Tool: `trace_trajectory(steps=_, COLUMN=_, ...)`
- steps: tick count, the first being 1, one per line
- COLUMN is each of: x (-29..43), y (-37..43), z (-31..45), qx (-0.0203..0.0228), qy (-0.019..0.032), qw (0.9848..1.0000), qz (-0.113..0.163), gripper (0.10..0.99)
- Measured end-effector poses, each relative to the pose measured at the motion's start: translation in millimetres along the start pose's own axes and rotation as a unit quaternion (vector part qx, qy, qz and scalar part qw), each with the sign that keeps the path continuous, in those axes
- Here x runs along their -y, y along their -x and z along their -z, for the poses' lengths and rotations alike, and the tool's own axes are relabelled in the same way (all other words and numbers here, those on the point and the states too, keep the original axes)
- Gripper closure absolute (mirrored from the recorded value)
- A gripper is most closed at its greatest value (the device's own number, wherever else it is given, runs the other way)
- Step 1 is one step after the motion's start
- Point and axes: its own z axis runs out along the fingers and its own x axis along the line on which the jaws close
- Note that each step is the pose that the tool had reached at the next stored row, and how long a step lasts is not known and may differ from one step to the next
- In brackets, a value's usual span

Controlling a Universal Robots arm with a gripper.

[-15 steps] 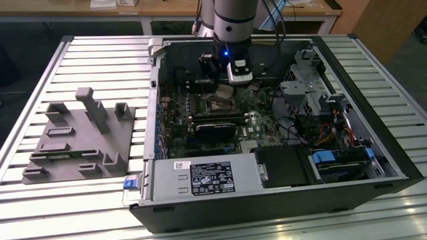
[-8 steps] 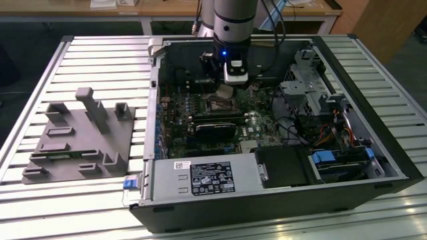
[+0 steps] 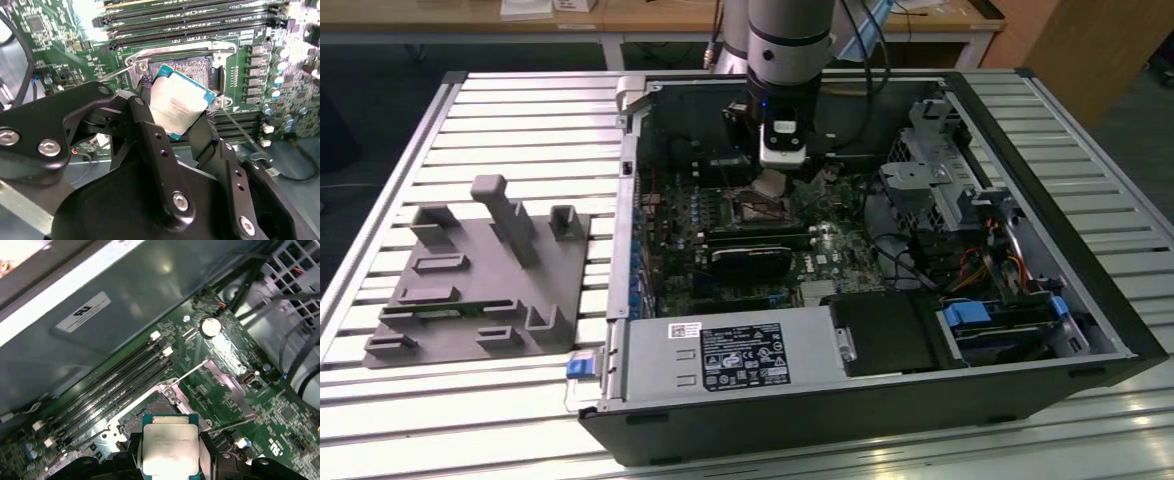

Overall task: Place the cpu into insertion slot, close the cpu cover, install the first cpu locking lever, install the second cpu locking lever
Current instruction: 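Place the cpu into insertion slot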

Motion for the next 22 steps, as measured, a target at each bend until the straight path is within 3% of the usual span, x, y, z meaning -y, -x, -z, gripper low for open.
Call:
trace_trajectory(steps=6, x=0.0, y=0.0, z=-0.1, qx=0.0035, qy=0.0005, qw=0.9991, qz=-0.042, gripper=0.545)
trace_trajectory(steps=12, x=0.0, y=0.0, z=-0.1, qx=0.0069, qy=0.0010, qw=0.9966, qz=-0.082, gripper=0.545)
trace_trajectory(steps=18, x=0.0, y=0.0, z=-0.2, qx=0.0102, qy=0.0015, qw=0.9924, qz=-0.122, gripper=0.545)
trace_trajectory(steps=22, x=0.0, y=0.0, z=-0.4, qx=0.0126, qy=0.0019, qw=0.9884, qz=-0.151, gripper=0.545)
